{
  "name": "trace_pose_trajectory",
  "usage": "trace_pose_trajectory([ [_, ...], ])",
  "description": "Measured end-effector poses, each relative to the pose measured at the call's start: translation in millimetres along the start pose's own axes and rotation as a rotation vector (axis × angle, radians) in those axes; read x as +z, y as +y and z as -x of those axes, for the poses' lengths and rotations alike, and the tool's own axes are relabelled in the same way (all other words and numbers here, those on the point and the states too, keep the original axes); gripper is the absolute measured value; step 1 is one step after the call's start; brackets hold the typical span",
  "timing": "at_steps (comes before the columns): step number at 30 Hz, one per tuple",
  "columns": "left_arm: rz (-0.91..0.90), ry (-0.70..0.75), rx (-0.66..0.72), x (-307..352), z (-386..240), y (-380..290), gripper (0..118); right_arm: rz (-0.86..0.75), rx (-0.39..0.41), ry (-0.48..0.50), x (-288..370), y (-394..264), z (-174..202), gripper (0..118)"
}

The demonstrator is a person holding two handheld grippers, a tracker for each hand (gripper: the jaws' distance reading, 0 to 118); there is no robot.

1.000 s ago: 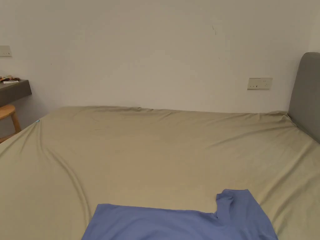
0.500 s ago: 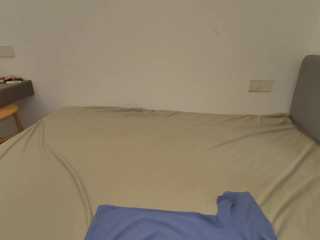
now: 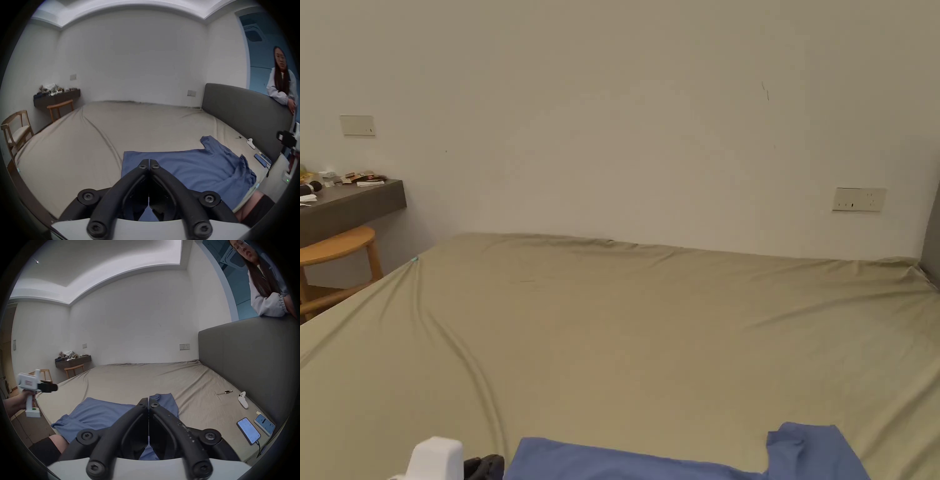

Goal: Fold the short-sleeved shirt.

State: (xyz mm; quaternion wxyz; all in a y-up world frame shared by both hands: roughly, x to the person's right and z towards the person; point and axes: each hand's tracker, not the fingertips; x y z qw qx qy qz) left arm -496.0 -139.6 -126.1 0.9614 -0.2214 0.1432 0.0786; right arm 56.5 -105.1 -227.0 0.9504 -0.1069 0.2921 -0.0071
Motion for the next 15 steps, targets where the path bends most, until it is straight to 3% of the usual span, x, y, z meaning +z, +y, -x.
trace_pose_trajectory([
  [2, 0.071, 0.026, 0.019, -50, 13, 20, 3, -0.001, -0.002, 0.005, -2, 3, -6, 2],
  [3, 0.101, 0.039, 0.01, -72, 19, 27, 16, 0.0, 0.005, -0.011, -4, 4, -5, 2],
  [5, 0.121, 0.047, -0.006, -121, 32, 33, 86, 0.012, 0.012, -0.026, -8, 3, -9, 2],
  [6, 0.157, 0.041, -0.035, -141, 34, 32, 114, 0.021, 0.007, -0.03, -10, 2, -11, 2],
  [8, 0.194, -0.003, -0.07, -180, 44, 28, 116, 0.048, -0.002, -0.048, -18, -4, -17, 2],
  [15, 0.326, 0.098, 0.086, -263, 64, 7, 115, 0.12, -0.027, -0.075, -38, -14, -20, 2],
])
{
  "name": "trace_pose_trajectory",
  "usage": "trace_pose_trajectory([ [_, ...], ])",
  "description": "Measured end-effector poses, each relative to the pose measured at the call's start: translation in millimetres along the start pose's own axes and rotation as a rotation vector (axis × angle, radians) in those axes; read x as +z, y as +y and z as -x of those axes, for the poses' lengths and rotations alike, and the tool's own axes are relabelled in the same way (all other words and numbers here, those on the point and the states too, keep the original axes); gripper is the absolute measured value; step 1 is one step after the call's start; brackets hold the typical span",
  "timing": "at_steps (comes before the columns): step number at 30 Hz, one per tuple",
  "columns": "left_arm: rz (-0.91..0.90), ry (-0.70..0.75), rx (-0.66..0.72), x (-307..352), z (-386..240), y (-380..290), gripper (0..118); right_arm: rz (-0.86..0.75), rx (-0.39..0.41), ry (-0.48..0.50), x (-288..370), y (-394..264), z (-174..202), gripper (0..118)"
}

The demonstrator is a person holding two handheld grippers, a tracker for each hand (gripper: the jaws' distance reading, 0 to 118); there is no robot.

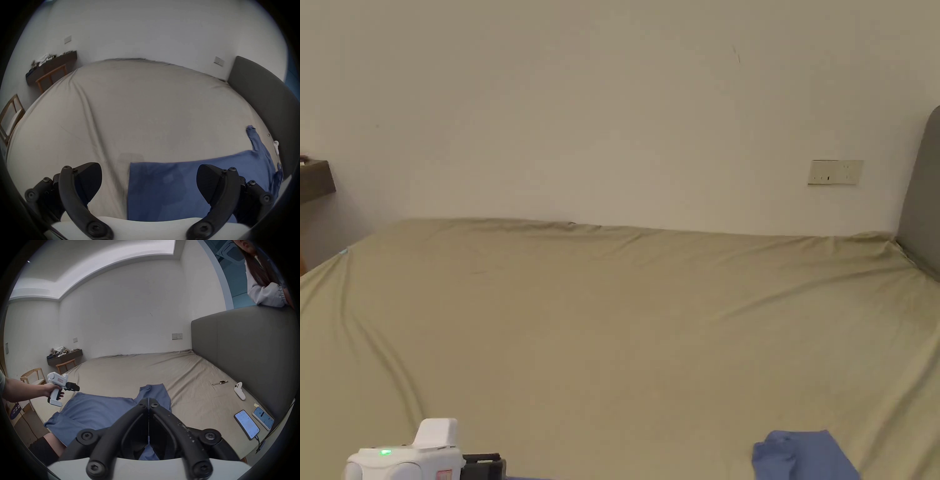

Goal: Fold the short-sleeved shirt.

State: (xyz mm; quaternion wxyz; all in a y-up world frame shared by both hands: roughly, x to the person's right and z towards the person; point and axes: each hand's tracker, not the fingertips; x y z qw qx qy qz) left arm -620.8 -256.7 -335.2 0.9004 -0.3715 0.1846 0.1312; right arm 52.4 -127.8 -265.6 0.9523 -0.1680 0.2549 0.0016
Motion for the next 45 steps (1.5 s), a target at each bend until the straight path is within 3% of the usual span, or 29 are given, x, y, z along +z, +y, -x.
trace_pose_trajectory([
  [1, 0.009, 0.013, -0.015, -7, -2, -3, 105, 0.018, 0.006, -0.004, -6, -2, 0, 2],
  [3, 0.102, 0.039, -0.061, -19, -3, -8, 50, 0.061, -0.004, -0.004, -17, -7, -3, 2],
  [4, 0.147, 0.038, -0.059, -24, -3, -11, 45, 0.077, -0.023, -0.002, -21, -11, -7, 2],
  [5, 0.164, 0.072, -0.065, -25, -4, -15, 31, 0.085, -0.038, 0.001, -25, -14, -9, 2],
  [6, 0.06, 0.054, -0.063, -14, -3, -13, 12, 0.087, -0.042, 0.001, -28, -16, -9, 2],
  [7, 0.049, 0.015, -0.02, -12, -1, -12, 5, 0.091, -0.053, 0.002, -31, -18, -9, 2],
  [9, 0.105, 0.0, 0.025, -9, -4, -14, 5, 0.095, -0.076, 0.015, -36, -20, -10, 2],
  [12, 0.065, -0.004, -0.034, 2, -12, -18, 4, 0.097, -0.078, 0.028, -44, -21, -7, 2],
  [14, 0.017, -0.065, 0.077, 13, -6, -17, 4, 0.099, -0.078, 0.058, -52, -18, -7, 2],
  [18, -0.031, -0.061, 0.082, 33, -2, -14, 4, 0.125, 0.044, 0.078, -94, 5, -7, 2],
  [20, -0.054, -0.083, 0.075, 41, -2, -12, 4, 0.149, 0.048, 0.089, -131, 22, -10, 2],
  [22, -0.055, -0.077, 0.072, 43, -3, -10, 4, 0.209, 0.054, 0.159, -180, 35, -16, 3],
  [23, -0.049, -0.085, 0.075, 41, -2, -10, 4, 0.259, 0.051, 0.197, -211, 36, -20, 17],
  [24, -0.047, -0.085, 0.074, 41, -2, -10, 4, 0.299, 0.02, 0.192, -231, 37, -28, 48],
  [25, -0.042, -0.086, 0.073, 41, -3, -10, 4, 0.333, -0.004, 0.202, -259, 36, -35, 104],
  [26, -0.034, -0.089, 0.075, 40, -3, -10, 4, 0.382, 0.005, 0.198, -282, 33, -40, 118],
  [28, -0.033, -0.098, 0.064, 40, -3, -10, 4, 0.458, -0.014, 0.116, -319, 20, -56, 110],
  [31, -0.028, -0.105, 0.059, 39, 2, -8, 4, 0.541, 0.006, 0.003, -364, 5, -69, 110],
  [33, -0.025, -0.109, 0.048, 39, 6, -7, 4, 0.573, -0.005, -0.015, -380, -6, -87, 111],
  [34, -0.022, -0.11, 0.044, 38, 8, -7, 4, 0.629, -0.006, -0.038, -388, -12, -90, 107],
  [35, -0.017, -0.107, 0.039, 38, 10, -7, 4, 0.673, 0.004, -0.048, -394, -20, -92, 94],
  [37, -0.011, -0.102, 0.037, 38, 13, -6, 4, 0.751, 0.019, -0.075, -398, -30, -85, 89],
  [38, -0.008, -0.101, 0.039, 38, 14, -5, 4, 0.723, 0.073, -0.12, -396, -30, -80, 88],
  [39, -0.008, -0.104, 0.042, 39, 14, -6, 4, 0.68, 0.084, -0.089, -393, -23, -73, 88],
  [40, -0.01, -0.113, 0.039, 40, 14, -6, 4, 0.653, 0.061, -0.058, -389, -20, -67, 69],
  [41, -0.01, -0.113, 0.033, 40, 13, -6, 4, 0.649, 0.108, -0.082, -386, -17, -62, 53],
  [43, -0.016, -0.118, -0.004, 41, 10, -5, 4, 0.616, 0.128, -0.053, -380, -15, -63, 3],
  [44, -0.016, -0.114, -0.005, 41, 7, -4, 4, 0.611, 0.037, -0.013, -377, -14, -69, 3],
  [45, -0.012, -0.104, -0.001, 41, 5, -3, 4, 0.626, -0.001, 0.01, -376, -14, -71, 3],
])
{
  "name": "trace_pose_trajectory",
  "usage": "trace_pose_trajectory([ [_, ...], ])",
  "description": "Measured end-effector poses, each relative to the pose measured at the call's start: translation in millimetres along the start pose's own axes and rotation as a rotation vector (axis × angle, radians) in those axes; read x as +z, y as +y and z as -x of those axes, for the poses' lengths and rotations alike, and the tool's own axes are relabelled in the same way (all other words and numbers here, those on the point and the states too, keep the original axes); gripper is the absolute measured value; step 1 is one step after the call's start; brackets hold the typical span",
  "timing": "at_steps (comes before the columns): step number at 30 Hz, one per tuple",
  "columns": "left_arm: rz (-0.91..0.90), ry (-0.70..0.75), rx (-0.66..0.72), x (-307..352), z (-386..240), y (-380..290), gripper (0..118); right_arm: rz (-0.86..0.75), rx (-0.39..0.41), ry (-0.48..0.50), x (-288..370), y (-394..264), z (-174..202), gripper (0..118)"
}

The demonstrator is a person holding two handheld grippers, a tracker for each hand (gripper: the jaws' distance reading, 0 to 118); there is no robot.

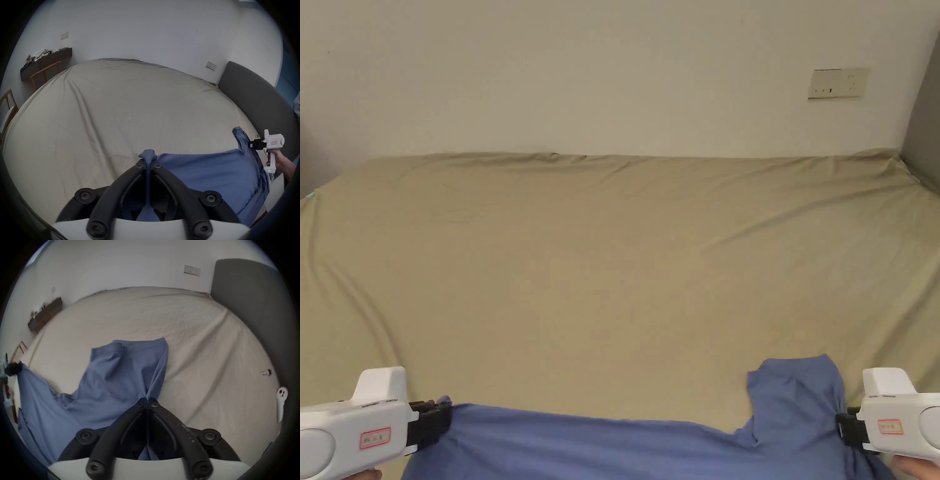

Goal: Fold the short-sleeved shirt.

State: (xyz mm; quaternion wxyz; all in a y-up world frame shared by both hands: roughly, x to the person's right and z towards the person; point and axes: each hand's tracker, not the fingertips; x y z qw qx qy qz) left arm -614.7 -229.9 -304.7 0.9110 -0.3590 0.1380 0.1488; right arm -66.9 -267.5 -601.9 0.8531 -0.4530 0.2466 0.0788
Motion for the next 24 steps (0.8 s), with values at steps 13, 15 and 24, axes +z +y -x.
trace_pose_trajectory([
  [13, -0.112, 0.022, 0.054, 31, -10, 34, 4, -0.198, -0.112, 0.042, 67, 39, -18, 3],
  [15, -0.121, 0.003, 0.064, 38, -11, 33, 4, -0.208, -0.088, 0.039, 82, 33, -7, 3],
  [24, -0.125, -0.076, 0.005, 128, 0, -24, 4, -0.247, -0.085, 0.187, 177, -60, 4, 3],
])
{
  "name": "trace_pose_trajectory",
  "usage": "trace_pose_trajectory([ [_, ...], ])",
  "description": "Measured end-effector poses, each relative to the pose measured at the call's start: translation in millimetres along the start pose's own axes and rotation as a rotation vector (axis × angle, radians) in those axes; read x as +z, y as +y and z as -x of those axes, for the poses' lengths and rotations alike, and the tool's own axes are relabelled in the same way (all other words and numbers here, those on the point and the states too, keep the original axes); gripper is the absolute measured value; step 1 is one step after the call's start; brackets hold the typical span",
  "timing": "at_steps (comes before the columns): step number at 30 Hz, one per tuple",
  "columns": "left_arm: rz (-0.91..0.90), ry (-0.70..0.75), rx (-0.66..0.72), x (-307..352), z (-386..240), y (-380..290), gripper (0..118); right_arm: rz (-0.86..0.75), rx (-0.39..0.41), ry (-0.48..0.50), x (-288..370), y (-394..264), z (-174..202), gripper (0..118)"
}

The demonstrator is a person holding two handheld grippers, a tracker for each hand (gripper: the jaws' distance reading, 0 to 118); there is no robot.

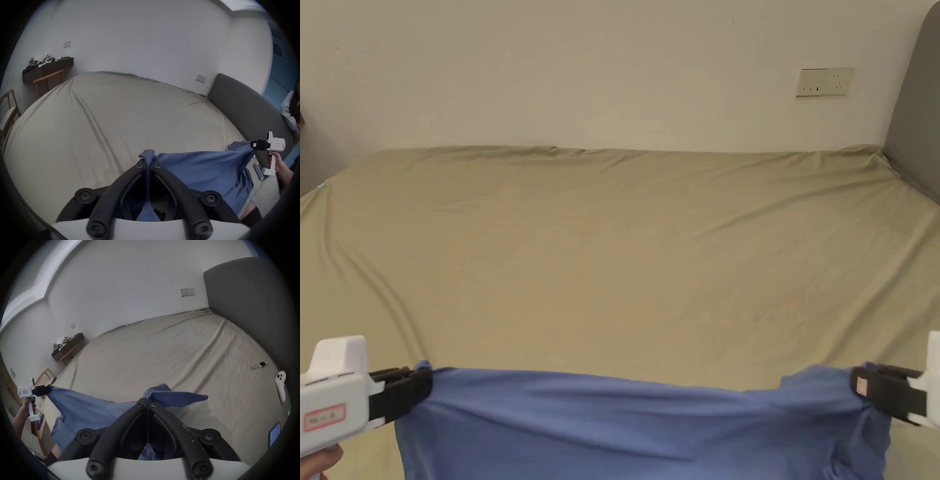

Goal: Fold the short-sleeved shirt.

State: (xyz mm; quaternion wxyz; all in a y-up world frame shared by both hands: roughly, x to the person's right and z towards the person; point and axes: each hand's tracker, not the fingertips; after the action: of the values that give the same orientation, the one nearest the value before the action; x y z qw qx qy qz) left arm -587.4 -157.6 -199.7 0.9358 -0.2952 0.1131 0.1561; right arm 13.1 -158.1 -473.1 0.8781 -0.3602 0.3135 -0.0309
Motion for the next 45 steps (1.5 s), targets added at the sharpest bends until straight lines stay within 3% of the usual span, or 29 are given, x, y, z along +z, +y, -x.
trace_pose_trajectory([
  [4, 0.017, -0.035, -0.022, 56, 4, -38, 4, 0.021, 0.01, 0.004, 50, -46, 1, 3],
  [9, 0.078, -0.022, -0.031, 82, 7, -105, 4, 0.079, -0.064, 0.012, 79, -120, 0, 3],
  [14, 0.12, -0.023, 0.047, 85, 5, -170, 4, 0.101, -0.022, -0.086, 88, -177, 12, 3],
  [17, 0.133, 0.026, 0.058, 76, 9, -192, 4, 0.124, -0.056, -0.105, 70, -198, -2, 3],
  [18, 0.135, 0.033, 0.078, 74, 12, -195, 7, 0.126, -0.056, -0.101, 65, -201, -2, 3],
  [19, 0.13, 0.031, 0.085, 72, 14, -198, 23, 0.127, -0.055, -0.111, 62, -202, -3, 4],
  [20, 0.117, 0.078, 0.094, 72, 14, -199, 47, 0.103, -0.029, -0.136, 60, -201, -3, 10],
  [21, 0.103, 0.112, 0.082, 73, 14, -198, 77, 0.091, -0.006, -0.147, 60, -200, -2, 27],
  [22, 0.086, 0.152, 0.077, 75, 15, -195, 109, 0.062, 0.0, -0.177, 62, -196, -2, 74],
  [23, 0.053, 0.164, 0.078, 80, 15, -191, 118, 0.03, -0.017, -0.205, 68, -197, 1, 109],
  [24, 0.008, 0.158, 0.065, 89, 14, -186, 118, 0.0, -0.015, -0.226, 74, -193, 1, 118],
  [26, -0.185, 0.108, 0.06, 125, 7, -171, 118, -0.162, -0.041, -0.181, 105, -181, 7, 112],
  [28, -0.276, 0.101, 0.047, 162, -4, -157, 118, -0.326, 0.009, -0.256, 152, -170, 34, 114],
  [30, -0.395, 0.155, -0.066, 200, -27, -154, 118, -0.548, 0.095, -0.307, 191, -168, 60, 116],
  [32, -0.544, 0.173, -0.145, 228, -43, -162, 118, -0.629, 0.176, -0.331, 208, -165, 82, 118],
  [34, -0.52, 0.155, -0.114, 233, -48, -166, 114, -0.654, 0.228, -0.297, 213, -166, 97, 113],
  [35, -0.501, 0.15, -0.099, 232, -46, -167, 96, -0.652, 0.24, -0.287, 212, -164, 106, 91],
  [37, -0.428, 0.165, -0.087, 220, -39, -168, 0, -0.643, 0.275, -0.334, 204, -163, 119, 3],
  [38, -0.407, 0.242, -0.094, 206, -45, -175, 0, -0.67, 0.306, -0.396, 200, -168, 124, 2],
  [40, -0.322, 0.061, -0.039, 189, -35, -170, 0, -0.6, 0.295, -0.238, 199, -163, 127, 2],
  [42, -0.242, -0.057, 0.01, 178, -3, -161, 0, -0.615, 0.268, -0.216, 198, -166, 132, 2],
  [45, -0.092, -0.267, 0.182, 143, 43, -150, 0, -0.603, 0.31, -0.211, 208, -159, 142, 2],
])
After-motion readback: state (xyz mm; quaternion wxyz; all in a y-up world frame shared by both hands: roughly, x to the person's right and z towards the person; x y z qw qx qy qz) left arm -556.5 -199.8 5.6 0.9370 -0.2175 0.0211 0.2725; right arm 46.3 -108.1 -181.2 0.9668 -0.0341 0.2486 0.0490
